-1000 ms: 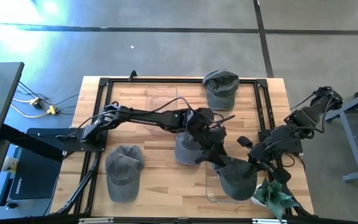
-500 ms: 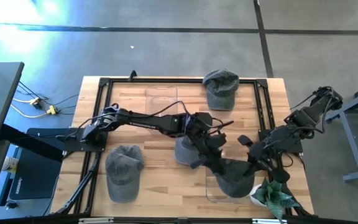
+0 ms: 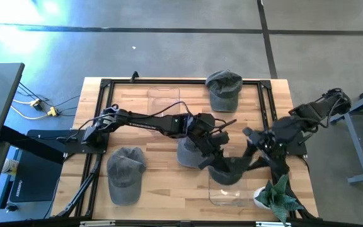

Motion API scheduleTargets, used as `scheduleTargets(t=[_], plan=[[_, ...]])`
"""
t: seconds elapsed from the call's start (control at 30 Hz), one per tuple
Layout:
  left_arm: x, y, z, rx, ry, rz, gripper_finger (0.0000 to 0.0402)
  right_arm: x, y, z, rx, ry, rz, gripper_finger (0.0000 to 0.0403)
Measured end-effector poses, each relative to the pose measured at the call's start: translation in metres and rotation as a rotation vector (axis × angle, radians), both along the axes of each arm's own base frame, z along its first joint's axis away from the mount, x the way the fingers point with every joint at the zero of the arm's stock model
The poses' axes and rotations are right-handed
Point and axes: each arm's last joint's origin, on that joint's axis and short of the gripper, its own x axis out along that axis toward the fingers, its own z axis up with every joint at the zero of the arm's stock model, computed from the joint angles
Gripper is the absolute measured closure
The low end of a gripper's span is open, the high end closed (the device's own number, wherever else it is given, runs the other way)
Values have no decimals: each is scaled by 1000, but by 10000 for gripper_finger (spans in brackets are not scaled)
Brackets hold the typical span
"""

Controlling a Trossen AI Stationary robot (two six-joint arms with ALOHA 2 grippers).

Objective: Pick & Place hat
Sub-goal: Put the left dark gray cap into the bottom transparent bin

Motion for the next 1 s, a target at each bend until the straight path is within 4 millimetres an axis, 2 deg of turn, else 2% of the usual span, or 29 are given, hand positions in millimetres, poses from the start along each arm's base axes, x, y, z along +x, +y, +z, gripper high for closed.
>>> scheduleTargets(t=[0.13,0.33,0.53,0.77,0.87,1.0], plan=[[-3,2,8,-2,-17,37,400,12,-5,-5,-70,-8,-60,177],[-2,2,5,2,1,51,400,30,0,-15,-107,24,-48,189],[-2,2,5,2,-3,54,400,34,4,-10,-39,-21,-8,252],[-1,8,5,0,-4,58,400,33,4,-11,-48,-15,-3,381],[-1,8,5,5,-8,55,384,32,5,-11,-59,-16,0,389],[-1,23,2,33,-12,9,327,30,10,-18,-109,38,-10,390]])
